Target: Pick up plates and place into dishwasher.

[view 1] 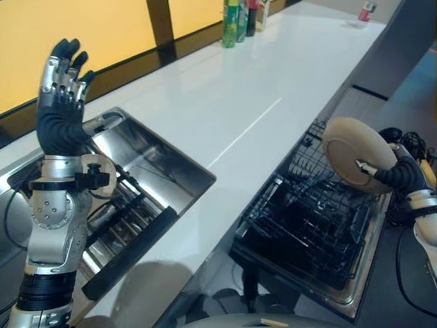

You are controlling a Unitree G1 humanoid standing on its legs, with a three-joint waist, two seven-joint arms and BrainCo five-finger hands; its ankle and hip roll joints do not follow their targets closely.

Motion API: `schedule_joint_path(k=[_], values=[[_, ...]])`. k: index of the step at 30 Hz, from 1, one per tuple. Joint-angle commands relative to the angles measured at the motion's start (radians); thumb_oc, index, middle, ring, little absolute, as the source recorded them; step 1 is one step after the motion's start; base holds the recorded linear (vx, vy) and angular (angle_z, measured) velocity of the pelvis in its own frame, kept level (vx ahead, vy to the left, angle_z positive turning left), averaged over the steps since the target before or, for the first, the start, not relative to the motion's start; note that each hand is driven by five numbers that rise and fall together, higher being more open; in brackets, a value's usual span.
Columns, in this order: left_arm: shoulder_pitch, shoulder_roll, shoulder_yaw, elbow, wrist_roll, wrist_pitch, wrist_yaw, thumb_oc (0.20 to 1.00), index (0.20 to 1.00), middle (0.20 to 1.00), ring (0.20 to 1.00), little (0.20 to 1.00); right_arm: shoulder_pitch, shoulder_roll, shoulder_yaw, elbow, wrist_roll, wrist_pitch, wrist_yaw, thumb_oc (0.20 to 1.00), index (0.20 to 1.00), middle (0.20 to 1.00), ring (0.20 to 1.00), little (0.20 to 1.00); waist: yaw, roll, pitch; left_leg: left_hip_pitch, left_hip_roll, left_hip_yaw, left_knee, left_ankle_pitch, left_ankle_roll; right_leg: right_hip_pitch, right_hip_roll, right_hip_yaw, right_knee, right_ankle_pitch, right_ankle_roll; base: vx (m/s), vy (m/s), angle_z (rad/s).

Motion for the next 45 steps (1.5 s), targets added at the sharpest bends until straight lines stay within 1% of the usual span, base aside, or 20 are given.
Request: schedule_joint_path(k=[1,4,7,8,10,15,16,18,19,21,22,23,25,27,29,31,33,37,41,45], values=[[-0.009,0.06,0.035,0.029,0.019,-0.049,-0.001,1.0,1.0,1.0,1.0,1.0,-0.016,0.0,-0.049,0.019,-0.003,0.014,-0.025,0.2,0.2,0.2,0.2,0.2,0.011,-0.016,-0.057,-0.14,-0.023,-0.075,0.003,0.042,0.03,0.135,-0.023,-0.001,0.098,-0.211,0.064,-0.07,-0.216,-0.24],[0.005,0.048,0.036,0.032,0.021,-0.054,-0.02,1.0,1.0,1.0,1.0,1.0,-0.009,0.006,-0.048,0.048,0.005,0.025,-0.001,0.2,0.2,0.2,0.2,0.2,0.014,-0.011,-0.056,-0.154,-0.001,-0.072,0.007,0.058,0.015,0.148,-0.012,-0.013,0.077,-0.211,0.049,-0.08,-0.169,-0.32],[0.036,0.04,0.049,0.021,0.017,-0.073,-0.044,1.0,1.0,1.0,1.0,1.0,-0.001,0.007,-0.033,0.071,0.009,0.028,0.079,0.2,0.2,0.2,0.2,0.2,0.021,-0.006,-0.058,-0.164,0.019,-0.071,0.009,0.071,0.001,0.151,-0.006,-0.031,0.068,-0.216,0.036,-0.08,-0.125,-0.26],[0.043,0.039,0.053,0.017,0.014,-0.076,-0.047,1.0,1.0,1.0,1.0,1.0,0.0,0.006,-0.028,0.075,0.011,0.03,0.09,0.2,0.2,0.2,0.2,0.2,0.022,-0.005,-0.059,-0.165,0.022,-0.072,0.009,0.073,-0.002,0.151,-0.004,-0.035,0.069,-0.218,0.033,-0.08,-0.101,-0.48],[0.058,0.034,0.058,0.017,0.004,-0.089,-0.06,1.0,1.0,1.0,1.0,1.0,-0.007,0.001,0.01,0.111,0.006,0.032,0.133,0.2,0.2,0.2,0.2,0.2,0.032,-0.004,-0.062,-0.17,0.035,-0.073,0.009,0.082,-0.01,0.15,-0.002,-0.051,0.071,-0.223,0.026,-0.07,-0.093,-0.33],[0.061,0.042,0.052,0.025,-0.01,-0.094,-0.066,1.0,1.0,1.0,1.0,1.0,-0.035,-0.021,0.088,0.174,0.019,0.034,0.205,0.2,0.2,0.2,0.2,0.2,0.047,-0.003,-0.069,-0.18,0.053,-0.081,0.008,0.099,-0.023,0.146,0.006,-0.073,0.08,-0.232,0.015,-0.04,-0.056,-0.14],[0.058,0.043,0.048,0.029,-0.015,-0.096,-0.069,1.0,1.0,1.0,1.0,1.0,-0.045,-0.024,0.107,0.189,0.037,0.044,0.225,0.2,0.2,0.2,0.2,0.2,0.052,-0.003,-0.07,-0.182,0.059,-0.083,0.007,0.104,-0.027,0.145,0.008,-0.077,0.082,-0.234,0.013,-0.02,-0.028,0.07],[0.054,0.043,0.042,0.038,-0.015,-0.099,-0.068,1.0,1.0,1.0,1.0,1.0,-0.059,-0.028,0.135,0.213,0.084,0.048,0.261,0.2,0.2,0.2,0.2,0.2,0.058,-0.004,-0.071,-0.185,0.065,-0.086,0.005,0.11,-0.031,0.147,0.011,-0.081,0.082,-0.235,0.011,-0.01,-0.016,0.37],[0.051,0.046,0.038,0.043,-0.015,-0.098,-0.065,1.0,1.0,1.0,1.0,1.0,-0.068,-0.029,0.148,0.223,0.138,0.05,0.294,0.2,0.2,0.2,0.2,0.2,0.06,-0.004,-0.072,-0.187,0.067,-0.087,0.004,0.113,-0.032,0.148,0.013,-0.082,0.081,-0.236,0.01,-0.01,-0.003,0.33],[0.046,0.049,0.032,0.052,-0.019,-0.099,-0.065,1.0,1.0,1.0,1.0,1.0,-0.089,-0.026,0.164,0.23,0.294,0.05,0.346,0.2,0.2,0.2,0.2,0.2,0.065,-0.005,-0.073,-0.189,0.069,-0.09,0.002,0.116,-0.033,0.15,0.015,-0.082,0.079,-0.237,0.009,0.0,0.0,0.08],[0.043,0.048,0.026,0.061,-0.02,-0.103,-0.068,1.0,1.0,1.0,1.0,1.0,-0.101,-0.008,0.17,0.239,0.392,0.044,0.385,0.2,0.2,0.2,0.2,0.2,0.068,-0.006,-0.072,-0.188,0.071,-0.091,0.001,0.118,-0.034,0.153,0.017,-0.085,0.08,-0.24,0.008,0.0,0.0,0.0],[0.043,0.046,0.024,0.068,-0.022,-0.107,-0.074,1.0,1.0,1.0,1.0,1.0,-0.104,0.003,0.172,0.253,0.414,0.041,0.404,0.2,0.2,0.2,0.2,0.2,0.071,-0.006,-0.075,-0.192,0.073,-0.091,0.001,0.119,-0.035,0.152,0.018,-0.087,0.08,-0.241,0.008,0.0,0.0,0.0],[0.044,0.041,0.026,0.077,-0.029,-0.112,-0.091,1.0,1.0,1.0,1.0,1.0,-0.101,0.019,0.18,0.301,0.405,0.027,0.44,0.2,0.2,0.2,0.2,0.2,0.079,-0.007,-0.078,-0.197,0.075,-0.093,0.0,0.121,-0.036,0.156,0.019,-0.093,0.076,-0.242,0.008,0.0,-0.003,0.03],[0.048,0.042,0.026,0.064,-0.032,-0.104,-0.093,1.0,1.0,1.0,1.0,1.0,-0.088,0.02,0.184,0.324,0.395,0.023,0.468,0.2,0.2,0.2,0.2,0.2,0.081,-0.009,-0.081,-0.2,0.075,-0.096,-0.001,0.122,-0.037,0.158,0.019,-0.095,0.073,-0.243,0.007,0.0,-0.005,0.06],[0.049,0.044,0.026,0.067,-0.033,-0.107,-0.101,1.0,1.0,1.0,1.0,1.0,-0.08,0.016,0.188,0.352,0.4,0.025,0.511,0.2,0.2,0.2,0.2,0.2,0.083,-0.012,-0.083,-0.201,0.077,-0.096,-0.002,0.124,-0.037,0.159,0.02,-0.096,0.069,-0.241,0.007,0.0,-0.004,0.02],[0.047,0.047,0.024,0.075,-0.036,-0.108,-0.106,1.0,1.0,1.0,1.0,1.0,-0.073,0.012,0.195,0.378,0.371,0.037,0.547,0.2,0.2,0.2,0.2,0.2,0.084,-0.014,-0.087,-0.203,0.076,-0.096,-0.001,0.125,-0.039,0.162,0.021,-0.094,0.068,-0.241,0.006,0.01,-0.006,0.05],[0.047,0.05,0.021,0.078,-0.037,-0.108,-0.106,1.0,1.0,1.0,1.0,1.0,-0.065,0.002,0.207,0.397,0.321,0.029,0.562,0.2,0.2,0.2,0.2,0.2,0.085,-0.015,-0.087,-0.203,0.076,-0.096,-0.001,0.126,-0.039,0.165,0.022,-0.092,0.066,-0.242,0.006,0.01,-0.003,-0.02],[0.051,0.058,0.015,0.069,-0.039,-0.097,-0.102,1.0,1.0,1.0,1.0,1.0,-0.048,-0.02,0.242,0.397,0.287,0.057,0.607,0.2,0.2,0.2,0.2,0.2,0.086,-0.016,-0.084,-0.204,0.077,-0.097,0.0,0.13,-0.039,0.169,0.023,-0.09,0.066,-0.241,0.003,0.01,-0.002,-0.01],[0.055,0.05,0.004,0.067,-0.026,-0.103,-0.093,1.0,1.0,1.0,1.0,1.0,-0.027,-0.002,0.29,0.396,0.228,0.049,0.617,0.2,0.2,0.2,0.2,0.2,0.083,-0.011,-0.077,-0.205,0.076,-0.097,0.0,0.134,-0.039,0.171,0.025,-0.084,0.065,-0.241,0.002,0.0,0.0,0.0],[0.059,0.042,-0.003,0.062,-0.015,-0.104,-0.09,1.0,1.0,1.0,1.0,1.0,-0.013,0.01,0.351,0.41,0.146,0.035,0.673,0.2,0.2,0.2,0.2,0.2,0.085,-0.007,-0.073,-0.21,0.078,-0.098,0.001,0.139,-0.041,0.175,0.025,-0.082,0.061,-0.241,0.001,0.0,0.0,0.0]])
